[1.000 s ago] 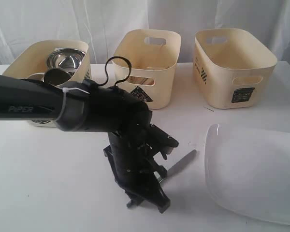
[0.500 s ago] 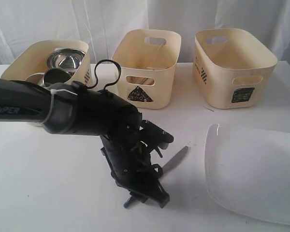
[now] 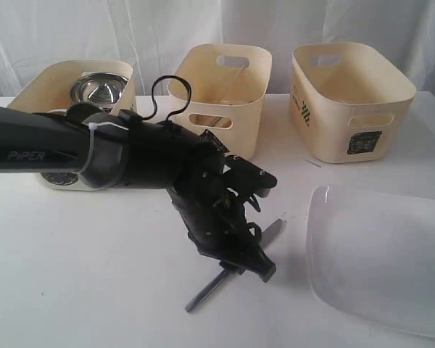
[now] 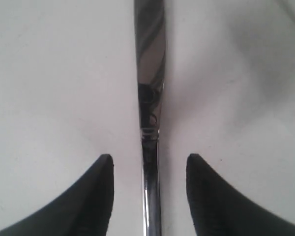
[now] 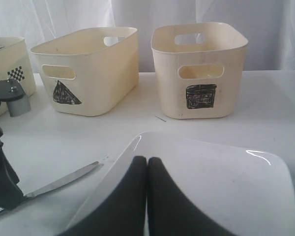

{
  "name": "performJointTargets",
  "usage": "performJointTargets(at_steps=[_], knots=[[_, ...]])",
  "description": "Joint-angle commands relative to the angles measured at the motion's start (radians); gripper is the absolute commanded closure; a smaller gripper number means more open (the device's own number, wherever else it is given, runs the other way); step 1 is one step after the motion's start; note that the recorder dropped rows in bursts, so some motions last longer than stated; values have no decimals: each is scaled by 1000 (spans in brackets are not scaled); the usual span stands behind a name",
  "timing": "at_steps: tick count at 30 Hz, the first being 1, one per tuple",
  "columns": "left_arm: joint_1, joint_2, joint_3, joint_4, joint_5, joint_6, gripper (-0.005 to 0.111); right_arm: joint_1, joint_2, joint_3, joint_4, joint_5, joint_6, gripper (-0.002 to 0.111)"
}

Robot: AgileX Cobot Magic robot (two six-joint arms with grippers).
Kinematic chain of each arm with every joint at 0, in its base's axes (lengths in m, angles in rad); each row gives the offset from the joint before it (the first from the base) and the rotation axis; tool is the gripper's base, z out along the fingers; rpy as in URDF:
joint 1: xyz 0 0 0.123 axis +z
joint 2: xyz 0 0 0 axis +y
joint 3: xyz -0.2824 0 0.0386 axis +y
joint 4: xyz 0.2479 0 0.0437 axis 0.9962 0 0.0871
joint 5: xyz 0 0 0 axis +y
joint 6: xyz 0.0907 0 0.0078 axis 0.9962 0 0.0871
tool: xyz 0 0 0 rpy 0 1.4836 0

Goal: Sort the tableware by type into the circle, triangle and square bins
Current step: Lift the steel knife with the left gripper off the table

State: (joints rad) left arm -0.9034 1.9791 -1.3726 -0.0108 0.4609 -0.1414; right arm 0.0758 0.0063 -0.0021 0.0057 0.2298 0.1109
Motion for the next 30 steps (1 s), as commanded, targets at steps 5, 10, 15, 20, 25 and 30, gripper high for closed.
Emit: performJointTargets(at_steps=[5,10,15,20,25,30], knots=[[4,1,-24,-8,18,1,56,-6,-6,2,1,-9,-3,108],[12,1,-24,-4,37,2,56,-6,-6,2,1,-9,-3,108],[14,5,-22,1,50,2,56,-6,-6,2,1,-9,-3,108],[14,35,-22,-2,44,2,56,-6,-6,2,1,-9,-3,108],[3,36,-22,-10,40,2,56,-6,-6,2,1,-9,-3,108],[4,38,-22,-10,38,2,56,-6,-6,2,1,-9,-3,108]])
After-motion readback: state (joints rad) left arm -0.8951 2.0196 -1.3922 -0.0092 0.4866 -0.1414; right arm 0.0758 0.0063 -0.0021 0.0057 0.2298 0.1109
